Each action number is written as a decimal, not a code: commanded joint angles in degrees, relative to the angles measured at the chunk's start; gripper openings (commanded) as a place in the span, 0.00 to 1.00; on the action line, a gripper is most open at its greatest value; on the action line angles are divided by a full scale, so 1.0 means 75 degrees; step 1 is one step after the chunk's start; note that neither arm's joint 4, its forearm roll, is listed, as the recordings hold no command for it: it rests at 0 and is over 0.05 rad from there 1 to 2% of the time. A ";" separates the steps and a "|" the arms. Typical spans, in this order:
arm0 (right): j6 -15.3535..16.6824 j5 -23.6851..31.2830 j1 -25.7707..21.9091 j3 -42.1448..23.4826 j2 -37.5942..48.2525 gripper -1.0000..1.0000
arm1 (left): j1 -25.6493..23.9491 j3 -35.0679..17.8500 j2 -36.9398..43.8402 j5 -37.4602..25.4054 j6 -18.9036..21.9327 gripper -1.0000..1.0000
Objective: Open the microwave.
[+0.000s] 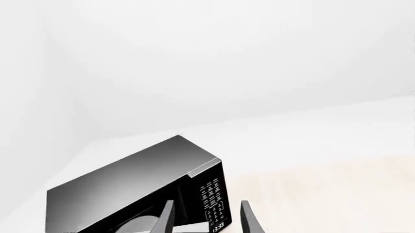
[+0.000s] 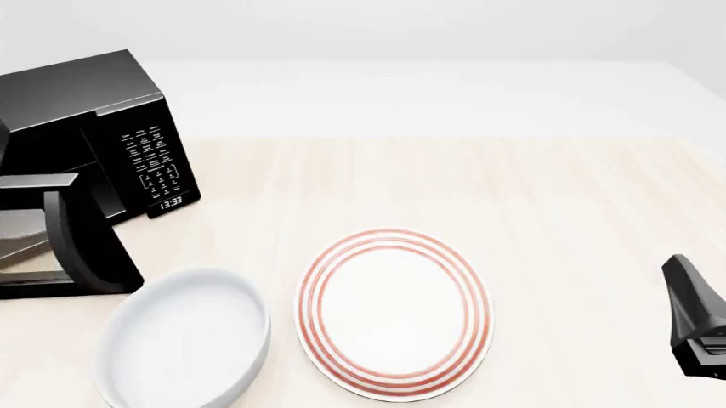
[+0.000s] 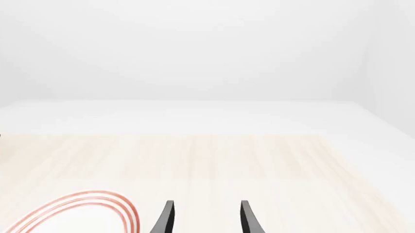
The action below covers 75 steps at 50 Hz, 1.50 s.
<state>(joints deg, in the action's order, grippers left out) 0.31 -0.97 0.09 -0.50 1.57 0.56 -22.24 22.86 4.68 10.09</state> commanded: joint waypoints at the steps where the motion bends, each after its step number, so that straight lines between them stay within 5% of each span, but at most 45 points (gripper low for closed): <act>1: 0.0000 0.0001 0.0001 0.0000 -0.0002 1.00 | -0.0097 -0.0656 0.0933 0.0276 0.0147 1.00; 14: 0.0000 0.0001 -0.0002 0.0000 -0.0002 1.00 | -0.0064 -0.1362 0.1862 0.0208 0.0427 1.00; 19: 0.0000 0.0000 -0.0001 0.0000 -0.0001 1.00 | -0.0091 -0.1719 0.2072 -0.0104 0.0123 1.00; 28: -0.0001 0.0000 0.0000 0.0000 0.0000 1.00 | -0.0062 -0.2170 0.2432 -0.0497 0.0475 1.00; 47: 0.0000 0.0001 0.0000 0.0000 -0.0002 1.00 | 0.0027 -0.3289 0.3379 -0.1917 0.0267 1.00; 64: 0.0000 0.0001 -0.0001 0.0000 -0.0001 1.00 | 0.0114 -0.3466 0.3811 -0.2373 -0.0607 1.00; 75: 0.0000 0.0000 -0.0001 0.0000 -0.0001 1.00 | 0.0201 -0.3508 0.4036 -0.2741 -0.0429 1.00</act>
<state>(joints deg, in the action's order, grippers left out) 0.31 -0.97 0.09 -0.50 1.56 1.54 -47.83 51.25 -13.48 7.08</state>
